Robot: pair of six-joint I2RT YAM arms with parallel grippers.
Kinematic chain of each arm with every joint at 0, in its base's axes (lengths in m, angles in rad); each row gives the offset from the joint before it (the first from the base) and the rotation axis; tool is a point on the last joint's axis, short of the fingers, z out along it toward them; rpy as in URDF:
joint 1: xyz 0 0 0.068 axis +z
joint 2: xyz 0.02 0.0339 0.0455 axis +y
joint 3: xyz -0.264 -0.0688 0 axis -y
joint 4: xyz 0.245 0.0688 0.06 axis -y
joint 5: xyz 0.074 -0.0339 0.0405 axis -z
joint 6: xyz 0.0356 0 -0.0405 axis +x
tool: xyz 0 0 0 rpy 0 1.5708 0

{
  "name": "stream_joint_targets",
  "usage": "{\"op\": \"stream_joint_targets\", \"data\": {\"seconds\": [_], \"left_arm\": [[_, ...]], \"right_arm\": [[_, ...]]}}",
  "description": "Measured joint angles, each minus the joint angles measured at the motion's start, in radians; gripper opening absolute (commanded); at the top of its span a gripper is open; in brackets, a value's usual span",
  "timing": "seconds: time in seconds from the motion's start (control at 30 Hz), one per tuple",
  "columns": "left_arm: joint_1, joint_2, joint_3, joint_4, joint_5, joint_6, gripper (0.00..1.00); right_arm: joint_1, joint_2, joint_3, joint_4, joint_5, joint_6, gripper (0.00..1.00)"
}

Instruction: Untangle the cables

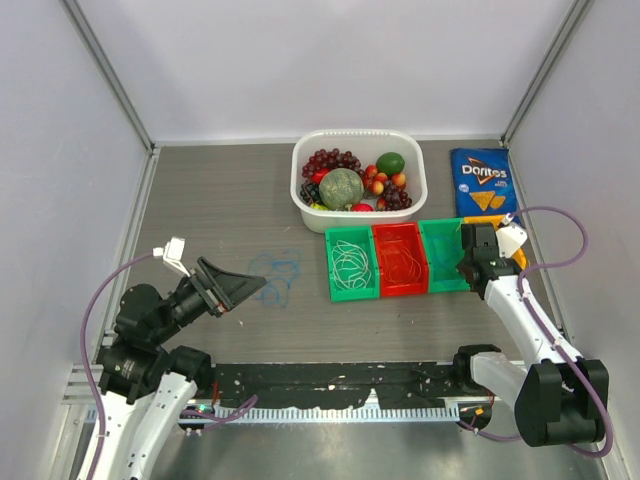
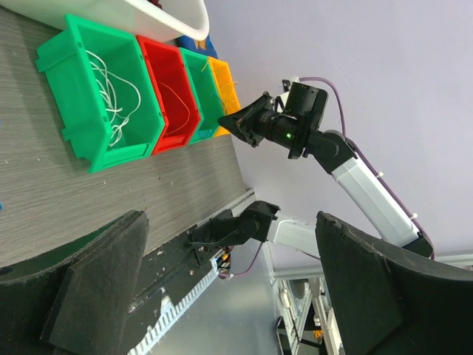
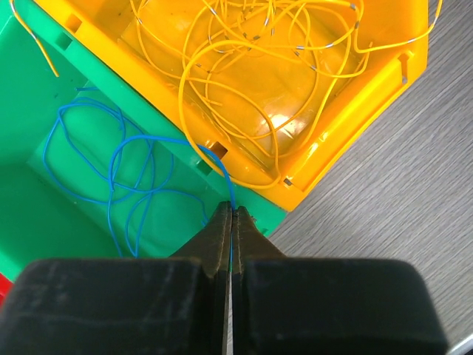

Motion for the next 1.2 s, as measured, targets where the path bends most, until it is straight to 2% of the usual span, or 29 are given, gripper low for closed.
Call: {"op": "stream_joint_targets", "data": {"seconds": [0.23,0.43,0.87,1.07,1.2], "left_arm": [[0.0,0.003,0.0,0.006,0.001,-0.012,1.0],[0.0,0.007,-0.007,0.022,0.003,-0.015,1.0],[0.0,0.013,-0.033,0.045,0.012,-0.019,1.0],[0.0,0.013,-0.036,0.046,0.018,-0.023,1.0],[0.0,0.013,-0.038,0.048,0.018,-0.023,1.0]], "right_arm": [[0.0,-0.004,0.008,-0.023,0.015,-0.001,0.01],[0.0,-0.055,0.057,-0.084,0.091,-0.008,0.01],[0.0,-0.025,0.211,-0.196,0.252,-0.012,0.01],[0.01,-0.043,0.216,-0.193,0.26,-0.056,0.01],[0.041,-0.047,0.217,-0.134,0.177,-0.111,0.01]]}}
